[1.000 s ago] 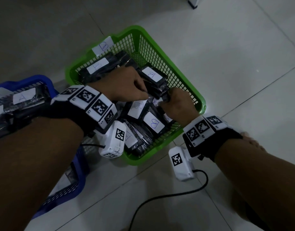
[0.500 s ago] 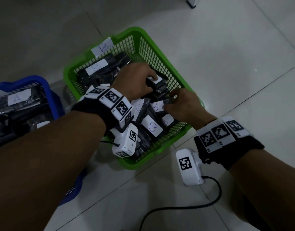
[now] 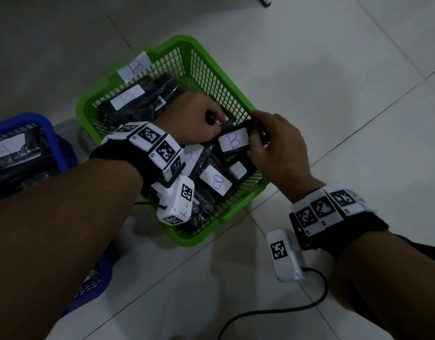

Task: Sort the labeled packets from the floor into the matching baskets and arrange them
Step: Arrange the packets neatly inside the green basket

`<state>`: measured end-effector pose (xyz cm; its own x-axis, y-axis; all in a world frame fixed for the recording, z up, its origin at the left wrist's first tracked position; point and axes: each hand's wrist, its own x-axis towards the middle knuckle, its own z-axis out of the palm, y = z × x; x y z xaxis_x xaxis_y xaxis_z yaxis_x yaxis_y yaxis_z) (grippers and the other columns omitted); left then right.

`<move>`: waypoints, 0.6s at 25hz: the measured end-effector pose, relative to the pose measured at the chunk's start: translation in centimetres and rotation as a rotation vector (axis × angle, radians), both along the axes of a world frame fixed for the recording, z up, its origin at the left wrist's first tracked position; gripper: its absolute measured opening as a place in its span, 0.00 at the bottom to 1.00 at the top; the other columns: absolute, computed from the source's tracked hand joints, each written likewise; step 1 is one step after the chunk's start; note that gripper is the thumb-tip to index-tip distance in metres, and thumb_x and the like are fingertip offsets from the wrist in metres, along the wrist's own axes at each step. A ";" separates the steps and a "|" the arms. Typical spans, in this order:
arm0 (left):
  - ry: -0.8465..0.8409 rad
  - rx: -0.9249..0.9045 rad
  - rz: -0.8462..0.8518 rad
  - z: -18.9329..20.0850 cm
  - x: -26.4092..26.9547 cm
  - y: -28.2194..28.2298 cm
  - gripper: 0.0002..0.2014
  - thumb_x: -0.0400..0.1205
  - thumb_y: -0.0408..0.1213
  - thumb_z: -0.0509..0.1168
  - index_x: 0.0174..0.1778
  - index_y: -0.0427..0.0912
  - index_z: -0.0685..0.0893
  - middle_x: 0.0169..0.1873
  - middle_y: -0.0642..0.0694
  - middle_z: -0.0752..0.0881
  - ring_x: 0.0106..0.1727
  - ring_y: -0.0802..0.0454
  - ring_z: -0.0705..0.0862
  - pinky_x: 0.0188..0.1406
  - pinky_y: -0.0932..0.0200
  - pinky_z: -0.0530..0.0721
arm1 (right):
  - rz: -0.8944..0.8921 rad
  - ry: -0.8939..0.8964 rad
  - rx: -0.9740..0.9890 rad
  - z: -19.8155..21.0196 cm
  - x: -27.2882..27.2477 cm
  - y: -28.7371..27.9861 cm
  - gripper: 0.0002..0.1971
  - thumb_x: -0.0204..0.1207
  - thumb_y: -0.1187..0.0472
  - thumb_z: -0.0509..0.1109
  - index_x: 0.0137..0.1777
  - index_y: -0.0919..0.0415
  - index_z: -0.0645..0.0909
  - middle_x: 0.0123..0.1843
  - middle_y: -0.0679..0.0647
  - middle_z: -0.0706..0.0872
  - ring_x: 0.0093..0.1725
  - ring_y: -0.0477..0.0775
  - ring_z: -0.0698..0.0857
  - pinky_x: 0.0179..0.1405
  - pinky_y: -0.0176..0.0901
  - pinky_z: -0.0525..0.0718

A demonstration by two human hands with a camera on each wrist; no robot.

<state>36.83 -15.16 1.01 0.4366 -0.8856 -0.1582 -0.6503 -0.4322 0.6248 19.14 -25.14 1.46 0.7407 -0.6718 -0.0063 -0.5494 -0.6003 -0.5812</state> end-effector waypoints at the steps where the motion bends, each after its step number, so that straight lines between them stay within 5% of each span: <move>1: 0.046 0.000 0.023 0.2 -0.1 0.0 0.12 0.72 0.38 0.72 0.51 0.49 0.92 0.46 0.52 0.91 0.45 0.57 0.88 0.50 0.57 0.88 | -0.031 -0.040 0.028 -0.2 0.0 0.1 0.20 0.75 0.56 0.64 0.68 0.51 0.80 0.54 0.49 0.87 0.48 0.52 0.85 0.48 0.48 0.85; 6: -0.107 -0.033 0.029 0.0 1.0 -0.1 0.15 0.73 0.30 0.68 0.54 0.45 0.89 0.49 0.47 0.87 0.52 0.49 0.82 0.52 0.51 0.82 | -0.142 -0.136 0.149 -0.6 0.1 0.9 0.08 0.70 0.56 0.68 0.48 0.55 0.79 0.39 0.48 0.86 0.36 0.52 0.85 0.37 0.51 0.86; 12: -0.161 0.298 -0.122 0.2 2.3 -1.5 0.18 0.69 0.36 0.76 0.55 0.49 0.85 0.58 0.44 0.83 0.63 0.42 0.79 0.61 0.50 0.79 | -0.165 -0.276 0.077 -0.8 -1.1 1.0 0.06 0.70 0.63 0.68 0.47 0.60 0.77 0.40 0.52 0.84 0.35 0.49 0.81 0.32 0.31 0.76; 15: -0.221 0.318 -0.103 0.0 2.1 -1.8 0.16 0.67 0.39 0.78 0.48 0.51 0.84 0.53 0.47 0.83 0.59 0.43 0.81 0.58 0.52 0.78 | -0.214 -0.357 0.084 -1.1 -1.2 1.1 0.06 0.70 0.65 0.66 0.47 0.61 0.78 0.39 0.53 0.84 0.35 0.50 0.81 0.34 0.41 0.81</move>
<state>38.97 -16.97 1.04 0.4027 -0.8482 -0.3442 -0.8037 -0.5076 0.3106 17.96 -24.04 0.35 0.5500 -0.8189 0.1641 -0.4115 -0.4367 -0.7999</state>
